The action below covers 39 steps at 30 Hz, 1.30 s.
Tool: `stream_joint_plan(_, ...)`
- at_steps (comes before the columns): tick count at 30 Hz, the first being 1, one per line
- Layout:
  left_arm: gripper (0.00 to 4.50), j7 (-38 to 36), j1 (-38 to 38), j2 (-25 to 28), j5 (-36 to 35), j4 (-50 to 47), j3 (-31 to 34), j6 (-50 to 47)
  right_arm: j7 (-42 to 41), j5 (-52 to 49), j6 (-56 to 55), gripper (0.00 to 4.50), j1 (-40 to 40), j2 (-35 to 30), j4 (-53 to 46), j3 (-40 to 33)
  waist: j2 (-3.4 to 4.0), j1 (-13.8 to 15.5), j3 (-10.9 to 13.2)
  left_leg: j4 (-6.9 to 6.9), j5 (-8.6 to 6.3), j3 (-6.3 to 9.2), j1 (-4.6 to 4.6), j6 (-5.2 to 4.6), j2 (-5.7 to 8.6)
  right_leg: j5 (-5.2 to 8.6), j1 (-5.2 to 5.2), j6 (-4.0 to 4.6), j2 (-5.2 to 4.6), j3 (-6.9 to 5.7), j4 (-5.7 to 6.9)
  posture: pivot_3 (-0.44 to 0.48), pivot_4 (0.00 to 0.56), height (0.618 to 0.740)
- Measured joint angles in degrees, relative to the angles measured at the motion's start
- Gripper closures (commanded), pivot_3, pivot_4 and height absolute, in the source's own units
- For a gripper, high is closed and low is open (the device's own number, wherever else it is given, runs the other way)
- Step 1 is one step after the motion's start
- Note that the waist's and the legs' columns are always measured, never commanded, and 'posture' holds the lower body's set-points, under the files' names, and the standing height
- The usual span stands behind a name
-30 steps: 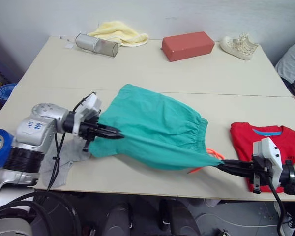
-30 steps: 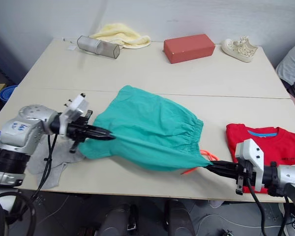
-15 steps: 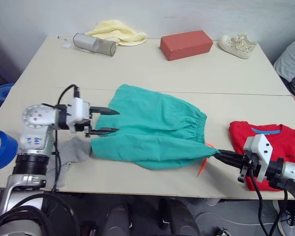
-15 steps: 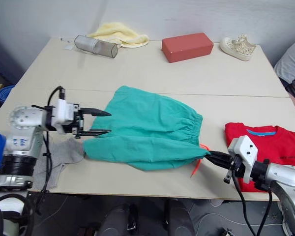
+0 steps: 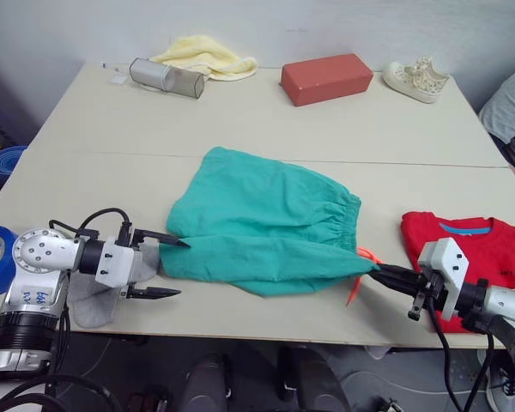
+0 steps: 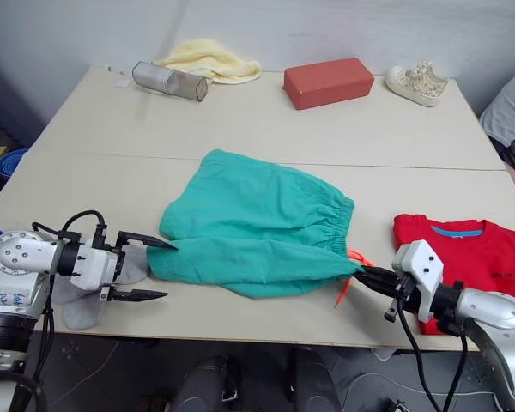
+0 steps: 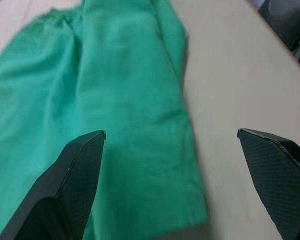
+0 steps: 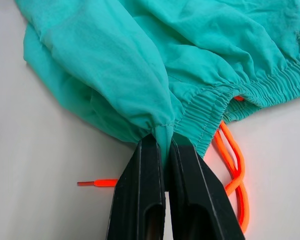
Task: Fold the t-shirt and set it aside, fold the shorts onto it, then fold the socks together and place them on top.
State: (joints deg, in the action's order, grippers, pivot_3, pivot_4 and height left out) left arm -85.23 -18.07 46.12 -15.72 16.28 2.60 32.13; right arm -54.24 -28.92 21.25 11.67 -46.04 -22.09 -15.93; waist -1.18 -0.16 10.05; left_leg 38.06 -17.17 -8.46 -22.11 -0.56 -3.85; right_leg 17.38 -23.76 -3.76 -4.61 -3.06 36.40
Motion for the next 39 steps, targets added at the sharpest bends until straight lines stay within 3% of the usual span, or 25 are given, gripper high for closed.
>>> stream_joint_plan(5,0.07,2.7,-1.7,-1.2,3.5,3.7,-2.3,5.3,-0.1,0.0,0.2,4.5,-1.2,0.0,0.0,0.0,0.0,0.0,0.0,0.0,-0.05,-0.02,-0.03,-0.02,0.01,-0.01,0.0,-0.03,0.0,-0.01,-0.03,0.0,0.15,0.74)
stream_joint_plan(8,0.63,6.1,-2.1,-2.5,6.6,6.3,-3.7,6.7,-0.1,0.0,0.4,4.5,-1.1,0.0,0.0,0.0,0.0,0.0,0.0,0.0,-0.05,-0.02,-0.02,-0.02,0.01,-0.02,-0.01,-0.04,0.01,-0.02,-0.03,0.0,0.15,0.74)
stream_joint_plan(15,2.9,8.3,-2.2,-2.4,7.1,7.1,-4.9,5.3,-0.2,-0.2,0.5,4.5,-0.4,0.0,-0.3,0.0,0.01,0.0,0.0,0.0,-0.02,-0.01,-0.01,-0.04,0.0,-0.04,0.0,-0.07,0.0,-0.02,-0.01,0.0,0.15,0.74)
stream_joint_plan(20,4.46,2.5,-1.6,-0.5,-5.4,1.9,-4.2,-10.1,-1.0,-0.7,0.4,4.5,0.3,0.0,-0.4,-0.1,0.0,-0.1,0.0,0.0,-0.03,-0.01,-0.04,-0.03,-0.01,-0.04,0.0,-0.07,0.02,-0.02,-0.02,0.0,0.15,0.74)
stream_joint_plan(24,4.46,0.3,0.2,7.0,-15.3,-8.4,-2.5,-32.5,-3.8,-1.3,-0.9,4.5,1.5,-0.1,-0.4,-0.6,0.04,-0.4,0.0,-0.04,-0.04,-0.02,0.0,-0.01,-0.01,-0.03,0.0,-0.08,0.1,0.0,-0.03,0.0,0.15,0.74)
stream_joint_plan(27,4.46,-0.8,6.8,14.8,-17.7,-14.6,-2.8,-42.7,-7.6,-1.3,-4.8,4.5,4.7,-0.3,-0.7,-2.4,0.24,-1.1,0.1,-0.14,-0.06,-0.02,0.02,0.02,-0.01,0.01,0.0,-0.09,0.08,0.02,-0.13,0.0,0.15,0.74)
stream_joint_plan(34,4.46,-0.9,18.4,22.8,-18.4,-21.2,-3.2,-45.8,-15.8,2.4,-16.0,4.5,15.7,-1.1,-2.7,-3.1,0.24,-1.2,0.1,-0.17,-0.1,0.01,0.02,0.09,-0.04,0.05,0.04,-0.02,0.03,-0.02,-0.29,0.0,0.15,0.74)
stream_joint_plan(39,4.46,-0.8,20.9,23.2,-19.9,-23.5,-3.0,-47.3,-17.5,7.8,-23.9,4.5,20.5,-1.1,-2.1,-3.1,0.24,-1.3,0.2,-0.17,-0.26,-0.01,0.0,0.36,-0.04,0.32,0.06,0.49,-0.02,0.0,-0.41,0.0,0.15,0.74)
